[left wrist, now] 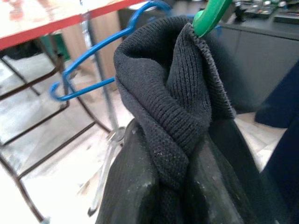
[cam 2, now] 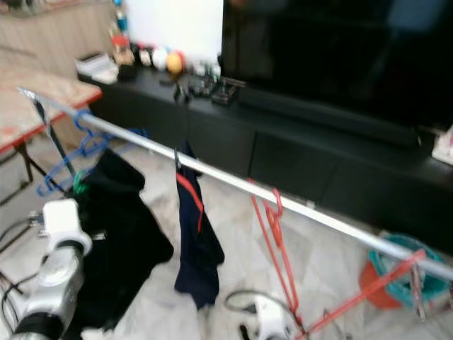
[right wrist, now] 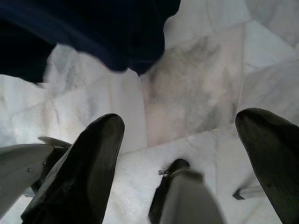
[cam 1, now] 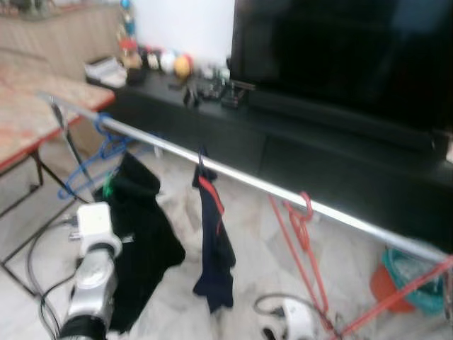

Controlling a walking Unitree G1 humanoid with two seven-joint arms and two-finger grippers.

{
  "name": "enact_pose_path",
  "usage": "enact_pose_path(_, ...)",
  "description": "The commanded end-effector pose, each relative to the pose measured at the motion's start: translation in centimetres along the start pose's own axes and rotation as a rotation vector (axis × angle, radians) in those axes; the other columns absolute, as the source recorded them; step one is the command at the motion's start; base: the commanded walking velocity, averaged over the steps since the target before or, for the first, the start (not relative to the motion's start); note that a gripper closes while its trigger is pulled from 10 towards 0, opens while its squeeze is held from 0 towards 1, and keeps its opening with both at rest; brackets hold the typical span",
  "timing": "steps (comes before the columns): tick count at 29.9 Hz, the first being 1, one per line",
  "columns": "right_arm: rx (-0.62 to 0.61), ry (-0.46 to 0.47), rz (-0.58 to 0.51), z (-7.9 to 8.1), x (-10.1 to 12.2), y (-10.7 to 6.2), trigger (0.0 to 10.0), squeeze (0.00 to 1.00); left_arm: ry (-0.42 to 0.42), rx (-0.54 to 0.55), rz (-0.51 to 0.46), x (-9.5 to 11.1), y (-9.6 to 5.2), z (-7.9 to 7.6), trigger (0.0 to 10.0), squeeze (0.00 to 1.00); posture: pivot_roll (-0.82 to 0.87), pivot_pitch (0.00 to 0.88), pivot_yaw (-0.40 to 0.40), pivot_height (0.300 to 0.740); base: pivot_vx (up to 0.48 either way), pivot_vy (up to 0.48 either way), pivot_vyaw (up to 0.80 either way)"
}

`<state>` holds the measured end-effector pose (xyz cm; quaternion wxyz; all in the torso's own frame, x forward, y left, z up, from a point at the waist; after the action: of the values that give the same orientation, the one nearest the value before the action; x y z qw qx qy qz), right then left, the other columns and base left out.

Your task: Hang hanger

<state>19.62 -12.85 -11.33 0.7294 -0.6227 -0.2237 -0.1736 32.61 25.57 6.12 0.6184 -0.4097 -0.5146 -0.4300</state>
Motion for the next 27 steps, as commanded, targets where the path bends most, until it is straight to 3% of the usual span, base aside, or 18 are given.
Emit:
enact_pose_path(1,-0.029,-0.003,0.011,-1.3,-0.4,-0.3,10.0,0.0,-0.01,-0.017,-0.059,1.5,0.4,-0.6,10.0,0.0,-0.06,0.0,-0.001,0.74,0.304,0.0,0.0)
enact_pose_path(7,-0.021,-0.012,0.014,-1.2,-0.4,-0.2,10.0,0.0,-0.002,-0.027,-0.067,1.6,0.4,-0.7,10.0,0.0,-0.06,0.0,0.0,0.74,0.301,0.0,0.0)
enact_pose_path(13,-0.02,-0.015,0.015,-1.3,-0.4,-0.3,10.0,0.0,-0.007,-0.084,-0.097,1.8,0.1,-1.5,10.0,0.0,-0.06,0.0,0.0,0.74,0.0,0.0,0.0)
enact_pose_path(19,-0.018,-0.022,0.018,-1.3,-0.5,-0.3,10.0,0.0,-0.051,-0.223,-0.111,2.0,-0.3,-2.3,10.0,0.0,-0.06,0.0,0.0,0.74,0.0,0.0,0.0)
enact_pose_path(27,-0.014,-0.025,0.02,-1.3,-0.5,-0.3,10.0,0.0,0.005,-0.247,-0.136,2.6,0.0,-0.7,10.0,0.0,-0.06,0.0,0.001,0.74,0.0,0.0,0.0)
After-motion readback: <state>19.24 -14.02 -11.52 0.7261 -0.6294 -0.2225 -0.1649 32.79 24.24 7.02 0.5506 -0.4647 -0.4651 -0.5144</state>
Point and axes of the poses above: a point about 5 cm out from each wrist's last joint towards the gripper, its own y axis pointing out of the wrist towards the gripper, its own x axis along the axis of the wrist's last joint, z = x × y, the point moved 3 cm from there along y, pointing out of the wrist towards the gripper, and after that the axes turned 3 degrees about y, right-handed, at the moved point
